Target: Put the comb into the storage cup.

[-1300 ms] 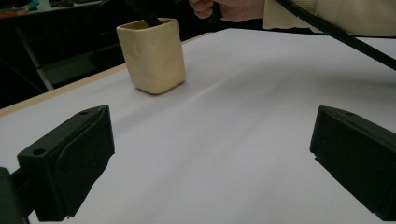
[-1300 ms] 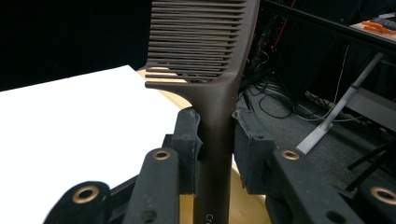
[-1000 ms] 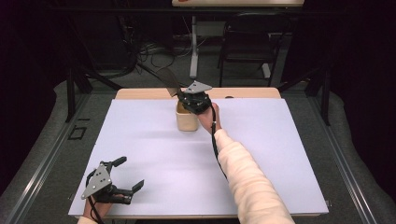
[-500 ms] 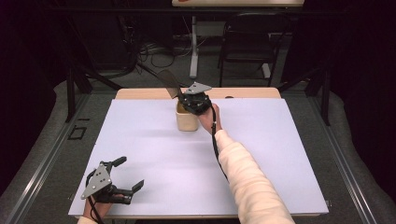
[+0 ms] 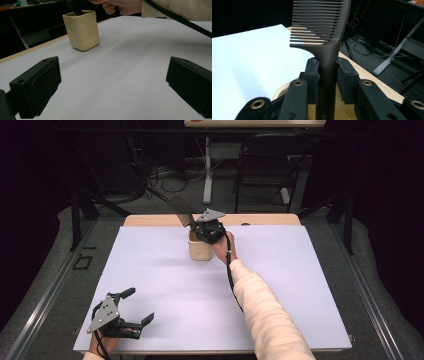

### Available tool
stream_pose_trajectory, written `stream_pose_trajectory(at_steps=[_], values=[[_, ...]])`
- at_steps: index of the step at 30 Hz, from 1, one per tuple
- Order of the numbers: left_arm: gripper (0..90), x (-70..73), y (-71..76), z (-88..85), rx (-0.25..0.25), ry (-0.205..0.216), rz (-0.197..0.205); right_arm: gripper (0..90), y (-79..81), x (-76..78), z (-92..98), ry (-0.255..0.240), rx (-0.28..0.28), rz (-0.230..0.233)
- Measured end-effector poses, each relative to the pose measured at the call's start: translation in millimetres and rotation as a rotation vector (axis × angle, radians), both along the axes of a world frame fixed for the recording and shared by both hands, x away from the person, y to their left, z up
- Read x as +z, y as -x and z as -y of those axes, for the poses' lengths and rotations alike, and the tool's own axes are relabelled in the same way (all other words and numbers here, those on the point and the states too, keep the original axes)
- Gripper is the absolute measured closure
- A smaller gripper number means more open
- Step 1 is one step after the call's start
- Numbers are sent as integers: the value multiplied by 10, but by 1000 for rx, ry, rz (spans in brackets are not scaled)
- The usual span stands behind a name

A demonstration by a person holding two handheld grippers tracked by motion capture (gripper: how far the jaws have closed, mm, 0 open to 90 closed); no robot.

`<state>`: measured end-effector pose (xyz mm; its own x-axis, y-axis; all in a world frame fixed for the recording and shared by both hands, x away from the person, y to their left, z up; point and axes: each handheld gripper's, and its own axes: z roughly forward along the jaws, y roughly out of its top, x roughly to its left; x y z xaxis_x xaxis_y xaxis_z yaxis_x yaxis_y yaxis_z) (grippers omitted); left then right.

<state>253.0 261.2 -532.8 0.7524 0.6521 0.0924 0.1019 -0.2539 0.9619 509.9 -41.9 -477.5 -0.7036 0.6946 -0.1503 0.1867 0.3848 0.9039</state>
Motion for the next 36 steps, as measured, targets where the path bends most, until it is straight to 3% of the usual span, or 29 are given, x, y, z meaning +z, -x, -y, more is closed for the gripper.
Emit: stream_pose_trajectory(at_steps=[24,31,36], values=[[0,0,2,-1,-1,2,0,703,17,-64,-28,29,-8,-24],[0,1,2,-1,-1,2,0,421,105,-33,-19,45,-23,-75],[0,1,1,3,0,1,0,314,170,30,46,35,-16,-120]])
